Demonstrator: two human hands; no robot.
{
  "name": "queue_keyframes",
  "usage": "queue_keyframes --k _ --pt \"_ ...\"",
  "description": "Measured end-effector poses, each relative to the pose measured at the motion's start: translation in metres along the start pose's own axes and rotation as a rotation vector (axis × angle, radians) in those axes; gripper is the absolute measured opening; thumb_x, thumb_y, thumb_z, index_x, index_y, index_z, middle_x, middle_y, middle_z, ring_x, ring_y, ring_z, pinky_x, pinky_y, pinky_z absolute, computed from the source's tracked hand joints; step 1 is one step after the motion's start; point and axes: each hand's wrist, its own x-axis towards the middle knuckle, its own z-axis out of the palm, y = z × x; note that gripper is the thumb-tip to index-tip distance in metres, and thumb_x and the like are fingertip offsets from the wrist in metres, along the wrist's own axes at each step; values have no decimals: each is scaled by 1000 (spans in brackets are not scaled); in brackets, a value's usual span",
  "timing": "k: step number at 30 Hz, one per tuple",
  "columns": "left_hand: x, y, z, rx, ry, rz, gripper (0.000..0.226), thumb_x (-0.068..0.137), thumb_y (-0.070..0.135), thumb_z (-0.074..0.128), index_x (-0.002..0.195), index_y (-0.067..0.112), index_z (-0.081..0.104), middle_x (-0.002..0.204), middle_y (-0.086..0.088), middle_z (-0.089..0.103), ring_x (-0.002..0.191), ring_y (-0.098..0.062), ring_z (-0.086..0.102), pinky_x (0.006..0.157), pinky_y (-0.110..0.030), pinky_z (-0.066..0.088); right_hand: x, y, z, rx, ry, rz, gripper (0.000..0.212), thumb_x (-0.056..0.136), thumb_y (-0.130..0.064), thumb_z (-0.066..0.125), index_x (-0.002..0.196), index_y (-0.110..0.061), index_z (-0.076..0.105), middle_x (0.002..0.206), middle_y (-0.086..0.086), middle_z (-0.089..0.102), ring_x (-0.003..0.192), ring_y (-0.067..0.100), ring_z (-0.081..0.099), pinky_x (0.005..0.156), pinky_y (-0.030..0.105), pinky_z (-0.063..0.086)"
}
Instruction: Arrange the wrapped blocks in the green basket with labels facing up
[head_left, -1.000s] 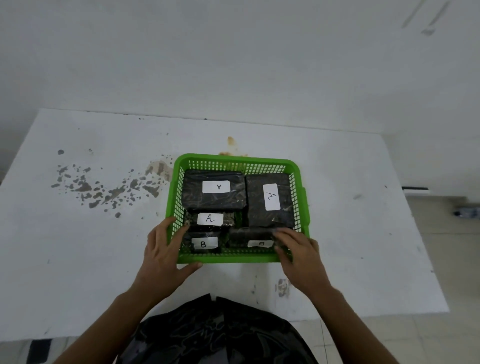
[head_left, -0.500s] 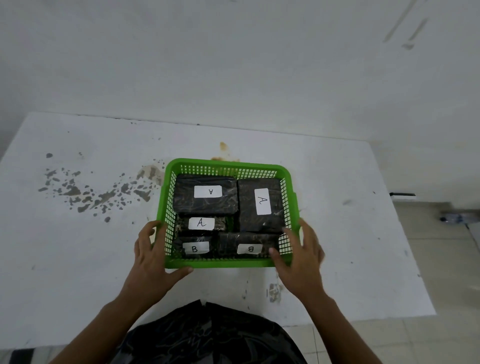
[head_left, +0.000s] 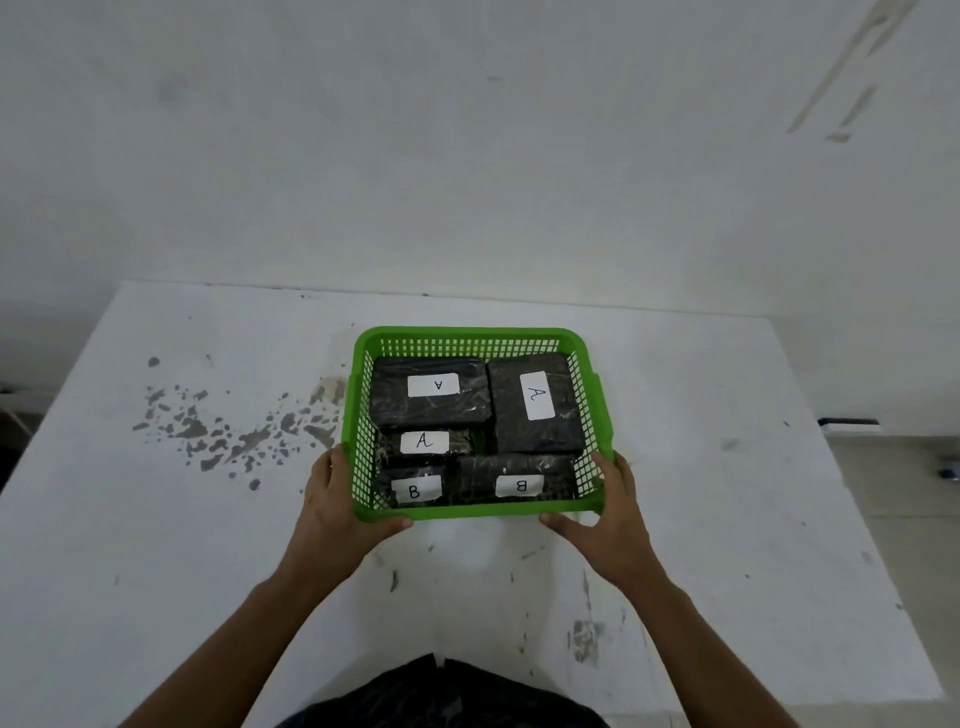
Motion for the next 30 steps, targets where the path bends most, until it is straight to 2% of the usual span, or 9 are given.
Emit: queue_keyframes --k 4,8,13,17,20,23,26,28,30 --pt "34 4 -5 11 12 -4 93 58 46 85 130 23 31 123 -1 42 114 -21 41 93 -45 46 34 -13 1 2 16 -22 100 58 -61 78 141 -32 30 140 -15 25 125 3 31 104 31 36" --pt "59 5 -8 13 5 7 95 59 45 85 133 24 30 130 -2 43 117 -21 41 96 -45 45 58 -16 2 -25 22 -14 102 58 -60 78 142 -25 32 152 1 24 134 16 32 108 42 39" --pt "77 7 -8 6 -31 6 99 60 40 85 138 20 27 135 -6 43 120 -27 45 97 -51 46 75 -17 7 -41 19 21 103 60 -53 82 144 -22 31 157 5 18 141 24 27 111 49 36" --pt "77 5 -1 72 -67 -23 109 68 41 80 146 15 9 151 -13 25 135 -34 30 104 -55 39 76 -14 11 -50 6 40 109 59 -56 83 146 -21 27 160 2 14 141 23 30 109 50 38" --pt "74 4 -2 85 -87 -25 111 72 45 76 148 16 0 157 -11 13 143 -30 15 111 -54 30 73 -14 7 -36 3 44 112 61 -59 80 149 -27 17 163 0 7 146 20 20 114 48 30" --pt "73 6 -10 54 -68 34 98 75 40 74 146 14 11 150 -12 27 138 -29 25 108 -54 35 71 -18 2 -125 39 10 102 69 -61 72 148 -26 19 162 6 9 148 22 11 114 55 27" --pt "72 23 -24 83 17 78 83 79 32 72 141 12 22 141 -15 36 129 -31 35 103 -50 39 76 -38 -10 -245 109 -34 83 82 -46 69 145 -16 24 160 11 14 144 31 23 108 60 32" --pt "78 37 -36 118 50 120 80 80 30 71 141 9 24 141 -20 37 128 -35 35 100 -46 36 87 -55 -19 -301 96 -115 70 87 -34 67 143 -13 30 160 12 15 143 32 24 109 58 31" --pt "89 59 -55 155 88 188 80 83 33 68 142 8 21 146 -21 32 134 -33 29 105 -48 31 103 -83 -33 -361 76 -215 60 88 -30 65 139 -14 37 160 12 15 145 32 18 112 57 26"
